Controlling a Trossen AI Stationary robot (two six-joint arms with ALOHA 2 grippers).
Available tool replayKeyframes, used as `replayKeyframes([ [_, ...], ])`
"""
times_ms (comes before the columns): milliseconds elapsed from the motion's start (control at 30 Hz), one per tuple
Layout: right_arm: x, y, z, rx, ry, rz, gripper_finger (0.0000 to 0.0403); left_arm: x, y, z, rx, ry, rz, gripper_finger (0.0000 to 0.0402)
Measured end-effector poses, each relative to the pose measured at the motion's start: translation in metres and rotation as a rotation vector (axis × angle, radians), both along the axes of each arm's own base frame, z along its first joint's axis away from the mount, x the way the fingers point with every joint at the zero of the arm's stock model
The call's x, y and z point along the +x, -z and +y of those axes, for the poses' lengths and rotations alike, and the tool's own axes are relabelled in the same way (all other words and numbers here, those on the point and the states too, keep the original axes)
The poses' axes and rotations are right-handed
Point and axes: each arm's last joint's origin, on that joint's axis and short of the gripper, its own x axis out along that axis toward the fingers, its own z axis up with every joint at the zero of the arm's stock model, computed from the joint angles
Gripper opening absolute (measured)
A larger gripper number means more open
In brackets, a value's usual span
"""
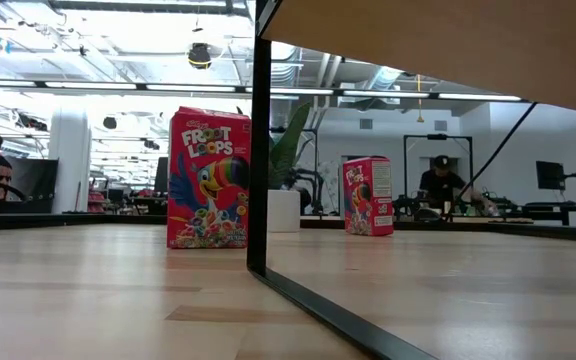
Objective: Stack cereal on shelf
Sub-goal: Put the middle red cereal box on the shelf
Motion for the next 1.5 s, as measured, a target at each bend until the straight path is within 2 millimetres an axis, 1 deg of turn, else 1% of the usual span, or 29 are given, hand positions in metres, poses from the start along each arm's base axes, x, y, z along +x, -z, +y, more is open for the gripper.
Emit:
replayKeyframes([
  [100, 0.000, 0.000, 0.000, 0.000, 0.000, 0.000, 0.0118, 0.003, -0.003, -0.001, 0.000, 0.063, -0.048, 0.0194],
  [233, 0.000, 0.000, 0.000, -0.003, 0.000, 0.003, 0.0118, 0.007, -0.008, -0.003, 0.017, 0.117, -0.123, 0.0231],
  [367, 0.000, 0.000, 0.000, -0.003, 0.000, 0.002, 0.0118, 0.007, -0.008, -0.004, 0.006, 0.126, -0.127, 0.0273],
  [500, 0.000, 0.000, 0.000, -0.011, -0.009, 0.002, 0.0118, 0.007, -0.008, -0.004, -0.010, 0.110, -0.120, 0.0300],
  [667, 0.000, 0.000, 0.000, -0.011, -0.009, 0.002, 0.0118, 0.008, -0.009, -0.004, -0.023, 0.110, -0.133, 0.0312],
  [800, 0.000, 0.000, 0.000, -0.011, -0.009, 0.001, 0.0118, 0.007, -0.016, -0.004, -0.067, 0.127, -0.155, 0.0314],
  [933, 0.000, 0.000, 0.000, -0.011, -0.009, 0.001, 0.0118, 0.002, -0.022, -0.005, -0.095, 0.135, -0.151, 0.0314],
  [1067, 0.000, 0.000, 0.000, -0.010, -0.009, 0.000, 0.0118, -0.014, -0.035, 0.000, -0.071, 0.122, -0.128, 0.0313],
  [1167, 0.000, 0.000, 0.000, -0.010, -0.009, -0.001, 0.0118, -0.037, -0.051, 0.006, -0.010, 0.083, -0.097, 0.0310],
  [1233, 0.000, 0.000, 0.000, -0.009, -0.009, -0.001, 0.0118, -0.055, -0.059, 0.008, 0.062, 0.040, -0.076, 0.0306],
  [1300, 0.000, 0.000, 0.000, -0.009, -0.009, -0.001, 0.0118, -0.069, -0.062, 0.007, 0.134, 0.024, -0.033, 0.0302],
  [1367, 0.000, 0.000, 0.000, -0.009, -0.009, -0.002, 0.0118, -0.078, -0.060, 0.004, 0.174, 0.020, 0.012, 0.0295],
  [1433, 0.000, 0.000, 0.000, -0.010, -0.010, -0.002, 0.0118, -0.082, -0.057, 0.000, 0.186, 0.029, 0.035, 0.0283],
  [1500, 0.000, 0.000, 0.000, -0.011, -0.010, -0.002, 0.0118, -0.081, -0.052, -0.005, 0.234, 0.031, 0.025, 0.0261],
])
